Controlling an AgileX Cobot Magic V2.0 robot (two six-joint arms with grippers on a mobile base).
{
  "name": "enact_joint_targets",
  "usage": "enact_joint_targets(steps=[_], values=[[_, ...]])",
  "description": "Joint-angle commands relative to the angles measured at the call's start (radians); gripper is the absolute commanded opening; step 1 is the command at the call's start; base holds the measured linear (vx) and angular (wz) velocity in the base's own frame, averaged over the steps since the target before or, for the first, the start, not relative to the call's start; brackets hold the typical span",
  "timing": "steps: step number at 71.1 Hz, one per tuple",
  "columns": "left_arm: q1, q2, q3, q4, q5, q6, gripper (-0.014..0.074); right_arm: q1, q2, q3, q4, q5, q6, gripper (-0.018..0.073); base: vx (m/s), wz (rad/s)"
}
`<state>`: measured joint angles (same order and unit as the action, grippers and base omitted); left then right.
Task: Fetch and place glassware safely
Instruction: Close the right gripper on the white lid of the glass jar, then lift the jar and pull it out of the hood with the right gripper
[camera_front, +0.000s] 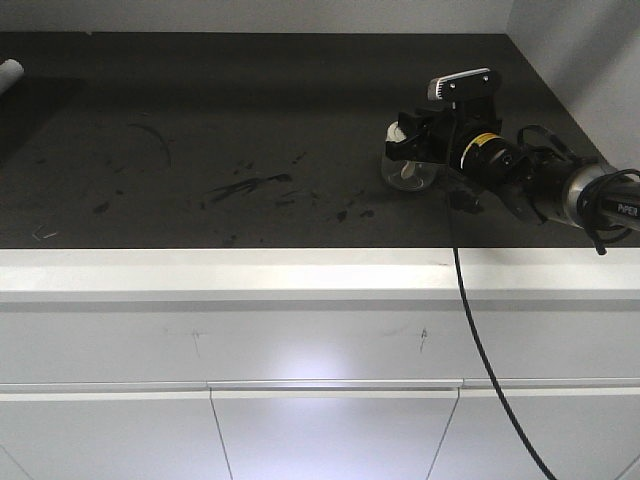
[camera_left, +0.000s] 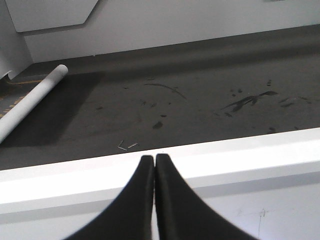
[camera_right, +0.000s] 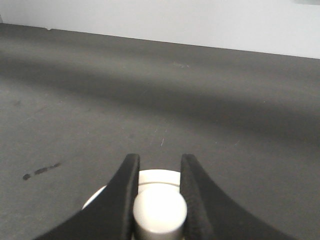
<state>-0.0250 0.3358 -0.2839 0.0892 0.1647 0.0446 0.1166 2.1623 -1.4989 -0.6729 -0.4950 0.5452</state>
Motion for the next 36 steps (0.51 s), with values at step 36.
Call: enact_joint_targets(steps=[36], values=[[-0.001,0.009,-0.027,-0.004,-0.070,-0.002,-0.0007,0.002,-0.379,0.241,-0.025,-0.056,0.082,-0.0003,0.00,0.00]])
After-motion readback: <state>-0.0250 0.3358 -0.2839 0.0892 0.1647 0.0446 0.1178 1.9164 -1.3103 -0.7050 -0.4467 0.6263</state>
